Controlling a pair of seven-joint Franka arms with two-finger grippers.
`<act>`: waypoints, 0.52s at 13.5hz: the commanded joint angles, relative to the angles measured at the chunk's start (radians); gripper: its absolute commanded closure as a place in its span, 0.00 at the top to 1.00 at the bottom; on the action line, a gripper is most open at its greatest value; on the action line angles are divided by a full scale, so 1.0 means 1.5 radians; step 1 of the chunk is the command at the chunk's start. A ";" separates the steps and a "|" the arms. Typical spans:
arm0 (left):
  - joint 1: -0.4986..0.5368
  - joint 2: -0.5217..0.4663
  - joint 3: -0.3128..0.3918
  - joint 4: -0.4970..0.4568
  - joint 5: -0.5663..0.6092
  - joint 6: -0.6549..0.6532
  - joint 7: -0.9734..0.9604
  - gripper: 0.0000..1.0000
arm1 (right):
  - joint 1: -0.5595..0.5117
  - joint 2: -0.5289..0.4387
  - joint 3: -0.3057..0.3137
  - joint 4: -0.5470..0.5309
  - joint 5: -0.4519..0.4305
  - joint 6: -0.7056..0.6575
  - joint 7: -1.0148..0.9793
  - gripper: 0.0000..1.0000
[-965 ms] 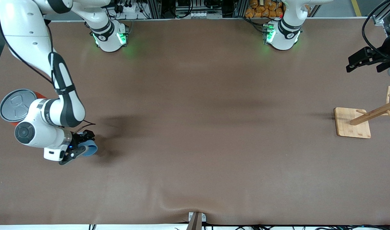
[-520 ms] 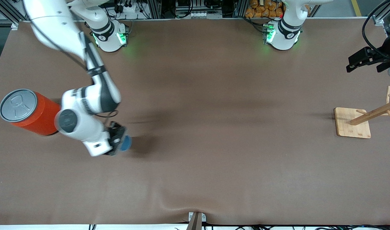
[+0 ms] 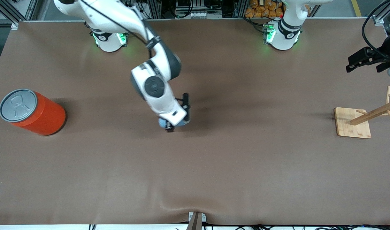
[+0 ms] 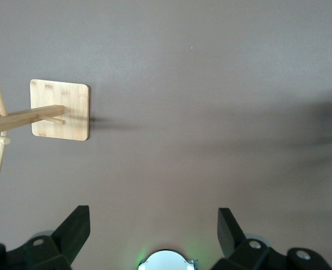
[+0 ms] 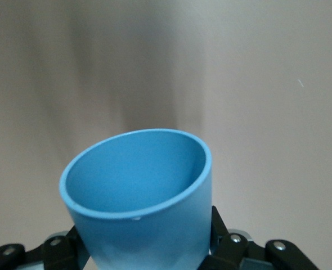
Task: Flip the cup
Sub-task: 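Carry the blue cup toward the table middle with the right gripper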
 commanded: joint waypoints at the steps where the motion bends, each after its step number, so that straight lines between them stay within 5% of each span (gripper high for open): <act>1: 0.005 0.006 -0.003 0.003 -0.009 0.000 0.008 1.00 | 0.030 0.052 -0.011 0.055 -0.045 -0.015 0.042 0.43; 7: 0.007 0.015 -0.003 0.004 -0.013 0.000 0.008 1.00 | 0.057 0.137 -0.011 0.095 -0.091 -0.013 0.112 0.44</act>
